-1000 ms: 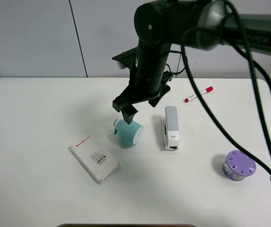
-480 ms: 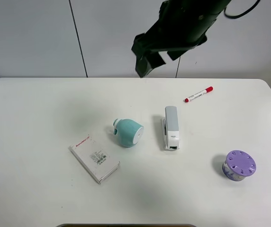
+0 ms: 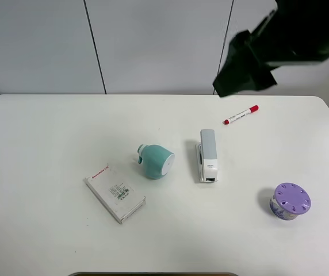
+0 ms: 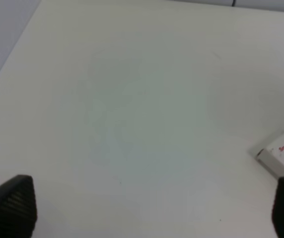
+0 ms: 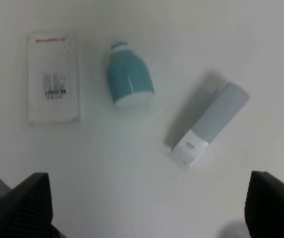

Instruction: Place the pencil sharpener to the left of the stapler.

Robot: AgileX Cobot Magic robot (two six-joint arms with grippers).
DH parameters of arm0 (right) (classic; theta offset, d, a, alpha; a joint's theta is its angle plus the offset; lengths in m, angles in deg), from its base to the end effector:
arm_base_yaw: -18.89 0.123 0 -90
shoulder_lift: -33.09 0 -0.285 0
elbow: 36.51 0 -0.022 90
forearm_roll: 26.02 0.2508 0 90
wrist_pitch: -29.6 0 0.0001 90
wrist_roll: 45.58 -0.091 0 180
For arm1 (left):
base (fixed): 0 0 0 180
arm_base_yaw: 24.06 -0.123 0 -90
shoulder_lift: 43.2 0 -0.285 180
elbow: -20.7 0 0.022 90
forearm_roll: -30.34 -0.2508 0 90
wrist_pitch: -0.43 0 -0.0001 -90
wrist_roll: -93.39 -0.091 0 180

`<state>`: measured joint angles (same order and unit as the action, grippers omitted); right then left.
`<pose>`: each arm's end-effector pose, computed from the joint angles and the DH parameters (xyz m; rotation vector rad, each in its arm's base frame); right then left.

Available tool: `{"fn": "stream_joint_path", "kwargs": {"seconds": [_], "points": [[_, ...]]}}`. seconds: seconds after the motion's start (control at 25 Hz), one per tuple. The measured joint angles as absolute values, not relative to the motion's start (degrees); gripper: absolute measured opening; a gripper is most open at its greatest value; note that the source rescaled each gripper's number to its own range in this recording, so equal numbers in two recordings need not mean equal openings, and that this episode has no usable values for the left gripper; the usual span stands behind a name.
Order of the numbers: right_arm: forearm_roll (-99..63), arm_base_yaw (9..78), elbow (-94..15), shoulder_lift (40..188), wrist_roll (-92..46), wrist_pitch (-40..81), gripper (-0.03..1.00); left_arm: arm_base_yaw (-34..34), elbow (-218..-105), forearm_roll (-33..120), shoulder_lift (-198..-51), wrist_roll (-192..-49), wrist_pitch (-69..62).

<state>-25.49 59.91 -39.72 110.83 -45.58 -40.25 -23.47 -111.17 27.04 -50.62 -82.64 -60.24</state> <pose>0.1717 0.1504 0.4156 -0.8917 2.3852 0.2982 -0.0067 0.0046 0.2796 -0.0629 2.0262 0.0185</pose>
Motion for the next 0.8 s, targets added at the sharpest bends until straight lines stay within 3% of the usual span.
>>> {"fn": "stream_joint_path", "kwargs": {"seconds": [0.44, 0.8], "points": [[-34.15, 58.3, -22.1, 92.99, -51.47, -40.45, 0.34, -23.47, -111.17, 27.04, -50.62, -82.64, -60.24], [-35.3, 36.43, -10.66, 78.4, -52.12, -40.51, 0.34, -23.47, -111.17, 27.04, -50.62, -82.64, -60.24]]}}
